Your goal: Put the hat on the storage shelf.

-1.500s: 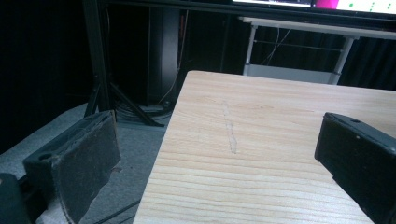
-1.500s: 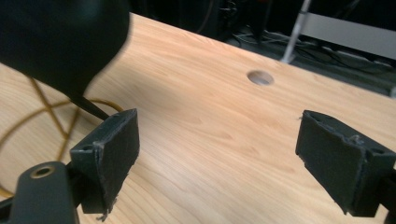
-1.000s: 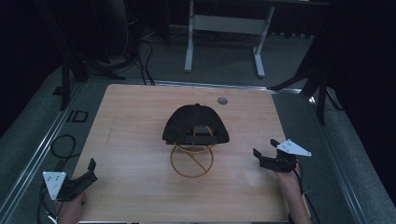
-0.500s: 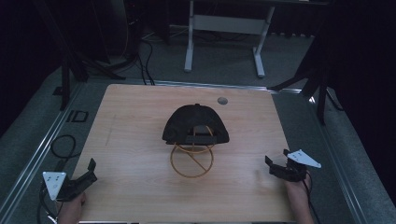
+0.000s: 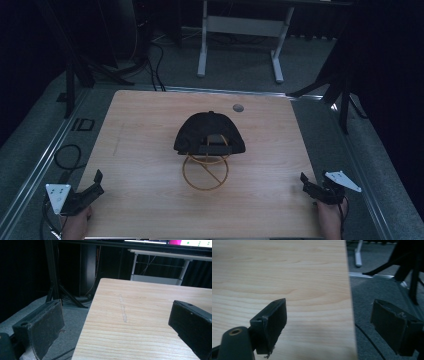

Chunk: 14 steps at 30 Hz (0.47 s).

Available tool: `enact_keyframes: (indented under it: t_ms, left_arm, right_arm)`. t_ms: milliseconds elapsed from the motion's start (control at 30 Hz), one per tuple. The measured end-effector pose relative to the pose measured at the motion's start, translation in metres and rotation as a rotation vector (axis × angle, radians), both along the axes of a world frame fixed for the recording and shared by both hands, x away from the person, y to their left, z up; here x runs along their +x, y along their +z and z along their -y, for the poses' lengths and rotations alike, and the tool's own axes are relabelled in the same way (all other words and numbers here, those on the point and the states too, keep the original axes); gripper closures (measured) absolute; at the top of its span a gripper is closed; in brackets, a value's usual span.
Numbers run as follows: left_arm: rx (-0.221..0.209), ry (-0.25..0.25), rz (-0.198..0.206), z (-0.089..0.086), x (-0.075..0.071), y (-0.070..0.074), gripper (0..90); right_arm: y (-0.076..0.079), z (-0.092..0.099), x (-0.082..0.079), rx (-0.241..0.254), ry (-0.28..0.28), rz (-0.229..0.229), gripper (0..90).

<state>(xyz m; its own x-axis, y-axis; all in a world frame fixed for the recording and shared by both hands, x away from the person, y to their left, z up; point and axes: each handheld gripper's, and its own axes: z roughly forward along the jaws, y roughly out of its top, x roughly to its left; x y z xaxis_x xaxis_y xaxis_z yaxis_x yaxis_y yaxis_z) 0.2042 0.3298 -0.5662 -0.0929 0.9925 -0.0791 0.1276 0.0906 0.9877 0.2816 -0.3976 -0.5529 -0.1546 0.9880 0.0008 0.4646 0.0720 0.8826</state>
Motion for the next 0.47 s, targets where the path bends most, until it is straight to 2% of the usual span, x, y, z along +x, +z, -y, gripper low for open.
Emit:
enact_keyframes:
  t_ms: [67, 100, 200, 467]
  left_arm:
    - [0.001, 0.000, 0.000, 0.0000, 0.0000, 0.0000, 0.5]
    - [0.000, 0.000, 0.002, 0.0001, -0.0001, 0.0000, 0.5]
    - [-0.001, 0.000, 0.002, -0.0001, -0.0003, -0.0001, 0.5]
    - [-0.003, -0.001, 0.003, -0.0002, -0.0002, -0.0001, 0.5]
  right_arm:
    - [-0.0004, 0.0016, -0.0019, -0.002, -0.017, 0.009, 13.7]
    - [-0.0011, 0.0038, -0.0057, -0.020, -0.060, 0.027, 13.8]
    - [-0.0015, 0.0053, -0.0079, -0.012, -0.089, 0.046, 13.8]
    - [-0.0016, 0.0048, -0.0070, -0.018, -0.091, 0.042, 13.9]
